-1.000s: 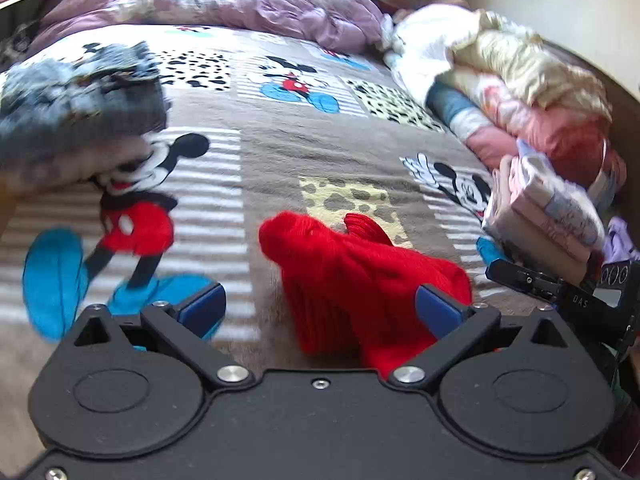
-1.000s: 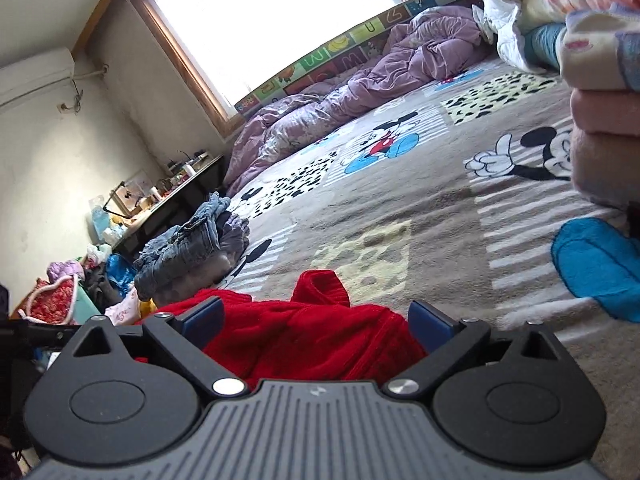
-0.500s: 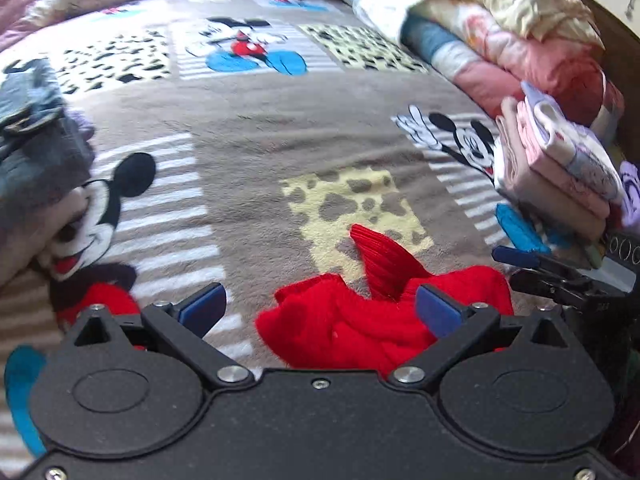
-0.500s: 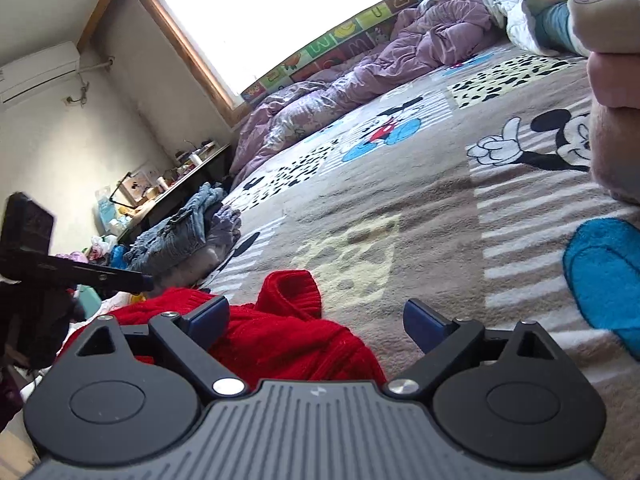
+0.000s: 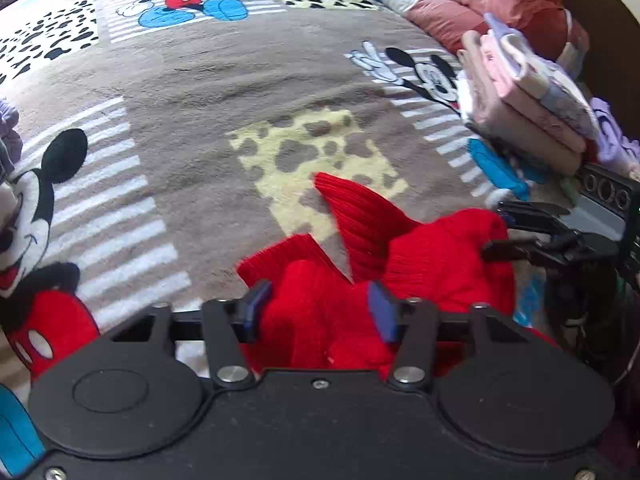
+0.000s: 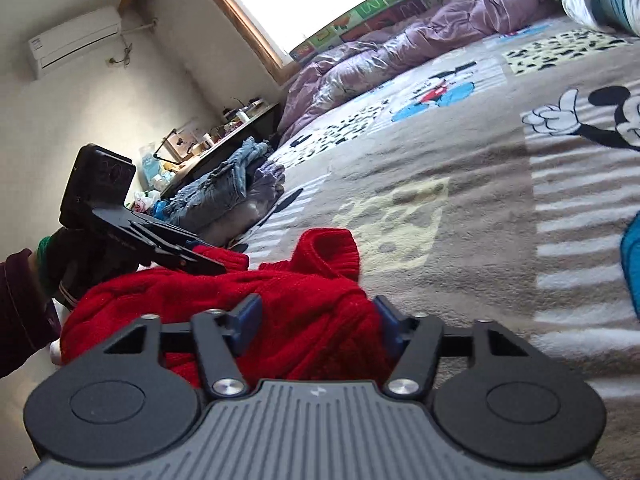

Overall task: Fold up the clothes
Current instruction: 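Lower both grippers onto the red sweater and approach its edge, then close the left gripper on one sweater edge while the right gripper grasps another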

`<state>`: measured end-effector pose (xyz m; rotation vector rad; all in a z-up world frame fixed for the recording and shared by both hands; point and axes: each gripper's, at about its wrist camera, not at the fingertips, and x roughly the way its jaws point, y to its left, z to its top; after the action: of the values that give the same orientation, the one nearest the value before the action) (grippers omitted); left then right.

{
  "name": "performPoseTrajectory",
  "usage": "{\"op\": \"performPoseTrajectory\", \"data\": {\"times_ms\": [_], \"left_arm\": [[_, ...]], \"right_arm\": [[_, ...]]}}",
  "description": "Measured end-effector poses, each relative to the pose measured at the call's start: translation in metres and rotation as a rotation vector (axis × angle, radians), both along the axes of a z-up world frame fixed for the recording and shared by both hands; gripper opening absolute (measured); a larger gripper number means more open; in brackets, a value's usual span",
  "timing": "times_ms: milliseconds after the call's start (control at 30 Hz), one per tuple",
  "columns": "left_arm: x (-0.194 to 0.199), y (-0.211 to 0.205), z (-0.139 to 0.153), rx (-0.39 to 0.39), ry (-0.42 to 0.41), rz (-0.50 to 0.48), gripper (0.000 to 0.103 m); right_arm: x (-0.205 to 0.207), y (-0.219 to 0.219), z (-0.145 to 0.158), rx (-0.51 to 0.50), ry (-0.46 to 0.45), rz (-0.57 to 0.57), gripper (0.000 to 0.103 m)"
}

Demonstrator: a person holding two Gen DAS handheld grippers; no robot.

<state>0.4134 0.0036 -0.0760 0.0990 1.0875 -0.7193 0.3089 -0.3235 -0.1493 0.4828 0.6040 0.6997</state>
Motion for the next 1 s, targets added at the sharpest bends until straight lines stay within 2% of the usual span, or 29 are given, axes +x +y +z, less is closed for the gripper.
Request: {"op": "performPoseTrajectory", "data": {"times_ms": [100,200,300,433,500,567,600,633,667,700,833,867,900,933,1000], "left_arm": [[-0.014,0.004,0.009,-0.009,-0.030,-0.021,0.037],[-0.034,0.009,0.019,-0.025,-0.067,-0.051,0.034],[-0.056,0.015,0.029,-0.045,-0.105,-0.083,0.031],[-0.091,0.021,0.036,-0.088,-0.133,-0.148,0.031],[-0.108,0.022,0.032,-0.075,-0.143,-0.171,0.031],[-0.120,0.024,0.026,-0.047,-0.167,-0.182,0.032],[-0.121,0.027,0.021,-0.037,-0.173,-0.173,0.035],[-0.120,0.030,0.016,-0.035,-0.167,-0.158,0.047],[-0.118,0.035,0.011,-0.042,-0.157,-0.137,0.051],[-0.116,0.040,0.006,-0.053,-0.145,-0.118,0.053],[-0.106,0.059,-0.008,-0.131,-0.092,-0.059,0.053],[-0.106,0.061,-0.010,-0.153,-0.083,-0.053,0.052],[-0.107,0.063,-0.011,-0.166,-0.078,-0.049,0.050],[-0.108,0.063,-0.012,-0.174,-0.073,-0.051,0.039],[-0.115,0.057,-0.012,-0.146,-0.095,-0.066,0.031]], "right_arm": [[-0.009,-0.004,0.006,-0.007,-0.038,0.010,0.036],[-0.020,-0.004,0.014,-0.016,-0.081,0.049,0.032],[-0.032,-0.002,0.019,-0.027,-0.118,0.108,0.031],[-0.050,0.001,0.030,0.019,-0.169,0.230,0.031],[-0.058,0.003,0.034,0.037,-0.183,0.290,0.031],[-0.059,0.005,0.034,0.030,-0.182,0.273,0.032],[-0.060,0.006,0.034,0.026,-0.182,0.263,0.034],[-0.057,0.008,0.033,0.022,-0.176,0.240,0.042],[-0.053,0.009,0.032,0.017,-0.168,0.216,0.063],[-0.050,0.010,0.032,0.012,-0.161,0.191,0.073],[-0.040,0.020,0.027,0.016,-0.144,0.187,0.074],[-0.038,0.022,0.026,0.009,-0.141,0.192,0.071],[-0.037,0.025,0.025,0.002,-0.138,0.197,0.063],[-0.037,0.027,0.024,-0.018,-0.138,0.202,0.058],[-0.039,0.028,0.024,-0.049,-0.145,0.201,0.034]]}}
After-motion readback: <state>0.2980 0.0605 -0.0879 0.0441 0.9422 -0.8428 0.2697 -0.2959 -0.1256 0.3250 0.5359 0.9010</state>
